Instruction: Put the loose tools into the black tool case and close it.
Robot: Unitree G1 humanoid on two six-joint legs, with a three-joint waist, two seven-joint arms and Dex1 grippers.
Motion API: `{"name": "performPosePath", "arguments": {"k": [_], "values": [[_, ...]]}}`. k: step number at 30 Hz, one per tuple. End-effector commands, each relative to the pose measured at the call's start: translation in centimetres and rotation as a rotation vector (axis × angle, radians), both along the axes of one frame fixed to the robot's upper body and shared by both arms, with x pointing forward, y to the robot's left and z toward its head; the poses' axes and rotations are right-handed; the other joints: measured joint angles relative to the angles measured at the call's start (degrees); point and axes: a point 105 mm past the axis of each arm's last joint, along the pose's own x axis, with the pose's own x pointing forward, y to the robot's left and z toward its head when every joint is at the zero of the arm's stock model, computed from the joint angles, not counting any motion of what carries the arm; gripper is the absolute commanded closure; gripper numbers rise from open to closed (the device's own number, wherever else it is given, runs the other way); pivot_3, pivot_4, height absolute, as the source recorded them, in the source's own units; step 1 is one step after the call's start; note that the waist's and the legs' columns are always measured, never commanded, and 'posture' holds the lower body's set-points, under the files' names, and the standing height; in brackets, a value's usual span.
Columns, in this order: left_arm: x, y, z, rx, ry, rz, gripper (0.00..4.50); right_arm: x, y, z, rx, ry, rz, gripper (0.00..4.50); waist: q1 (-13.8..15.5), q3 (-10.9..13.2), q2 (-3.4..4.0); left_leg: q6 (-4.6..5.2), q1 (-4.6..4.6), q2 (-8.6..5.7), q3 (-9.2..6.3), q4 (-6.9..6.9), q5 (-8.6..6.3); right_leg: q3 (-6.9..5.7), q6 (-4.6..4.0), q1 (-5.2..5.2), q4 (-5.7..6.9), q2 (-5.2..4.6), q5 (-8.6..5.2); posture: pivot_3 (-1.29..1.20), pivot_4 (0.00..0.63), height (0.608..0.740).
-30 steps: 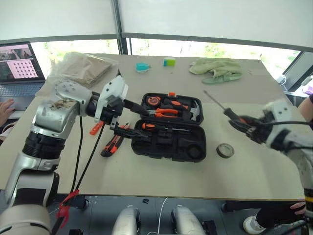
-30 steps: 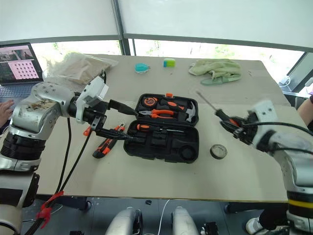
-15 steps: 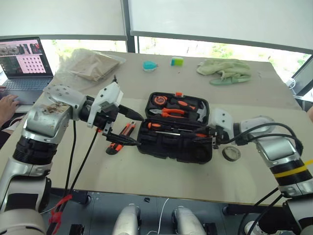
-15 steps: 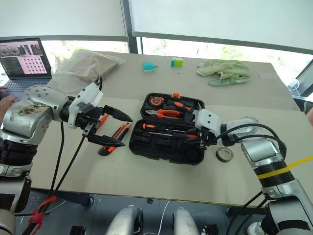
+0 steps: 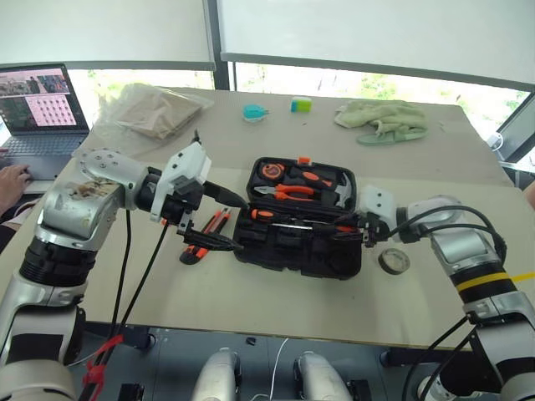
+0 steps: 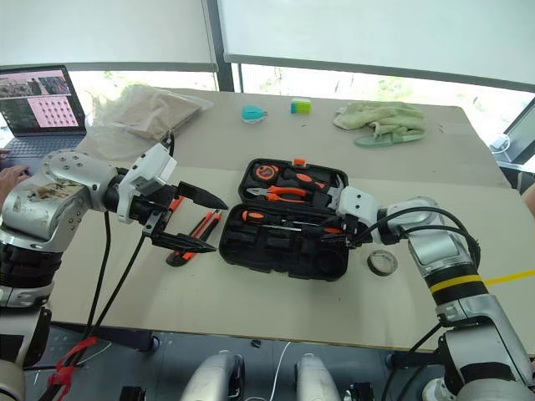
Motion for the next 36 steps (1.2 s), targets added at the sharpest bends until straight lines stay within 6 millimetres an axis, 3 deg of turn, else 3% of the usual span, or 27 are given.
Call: {"name": "performPosePath", "arguments": {"k": [1, 6, 7, 8, 15, 16, 25, 32, 36], "values": [[0.0, 0.0, 1.5, -0.014, -0.060, -0.003, 0.00, 0.4, 1.0, 3.6, 0.104, -0.092, 0.010, 1.23, -0.02, 0.01, 0.01, 0.00, 0.00, 0.00, 0.00, 0.00, 0.00, 0.00, 0.00, 0.00, 0.01, 0.00, 0.00, 0.00, 0.150, 0.740], [0.2, 0.0, 1.5, -0.018, -0.062, -0.003, 0.00, 0.4, 1.9, 5.2, 0.229, -0.057, -0.035, 1.23, -0.05, 0.01, 0.01, 0.00, 0.00, -0.03, -0.01, 0.02, 0.00, 0.02, -0.01, -0.12, 0.29, -0.02, 0.00, 0.00, 0.150, 0.740], [0.3, -0.1, 1.5, -0.020, -0.064, -0.003, 0.00, 0.4, 1.9, 4.9, 0.232, -0.047, -0.045, 1.76, -0.04, 0.01, 0.01, 0.00, 0.00, -0.02, -0.03, 0.02, 0.00, 0.01, -0.01, -0.12, 0.31, -0.01, 0.00, 0.00, 0.150, 0.740], [0.3, -0.1, 1.5, -0.021, -0.065, -0.002, 0.00, 0.4, 1.9, 4.5, 0.228, -0.042, -0.051, 1.92, -0.04, 0.01, 0.01, 0.00, 0.00, -0.02, -0.04, 0.02, 0.00, 0.01, -0.01, -0.12, 0.32, 0.00, -0.01, 0.00, 0.150, 0.740], [0.6, -0.2, 1.5, -0.023, -0.072, -0.003, 0.00, 0.2, 2.5, 2.0, 0.210, -0.004, -0.067, 4.32, 0.00, 0.02, 0.00, 0.00, 0.00, -0.06, 0.01, 0.04, 0.00, 0.01, -0.01, -0.12, 0.32, -0.03, -0.01, 0.00, 0.150, 0.740], [0.6, -0.2, 1.6, -0.023, -0.073, -0.002, 0.00, 0.1, 2.6, 1.6, 0.209, 0.006, -0.068, 4.45, -0.02, 0.02, 0.00, 0.00, 0.00, -0.05, 0.01, 0.04, 0.00, 0.01, -0.02, -0.13, 0.32, -0.02, -0.01, 0.00, 0.150, 0.740], [0.8, -0.2, 1.5, -0.016, -0.077, -0.003, 0.00, 0.4, 3.3, -1.4, 0.123, 0.060, -0.095, 4.45, -0.08, 0.02, 0.00, 0.00, 0.01, -0.03, 0.00, 0.03, 0.00, 0.02, -0.02, -0.16, 0.36, 0.00, -0.01, 0.00, 0.150, 0.740], [0.9, -0.1, 1.3, -0.013, -0.076, -0.001, 0.00, 0.5, 2.7, -4.3, -0.107, 0.002, -0.066, 4.45, -0.21, 0.01, -0.01, 0.00, 0.30, -0.01, 0.04, 0.02, 0.00, 0.02, -0.03, 0.08, 0.38, 0.01, -0.02, 0.00, 0.150, 0.740], [0.9, -0.1, 0.9, -0.007, -0.076, 0.007, 0.00, 0.4, 4.1, -1.4, 0.027, -0.030, -0.032, 4.45, -0.21, 0.00, -0.02, -0.01, 0.52, 0.01, 0.07, 0.03, 0.01, 0.03, -0.07, 0.25, 0.43, 0.03, -0.04, 0.00, 0.150, 0.740]]}}
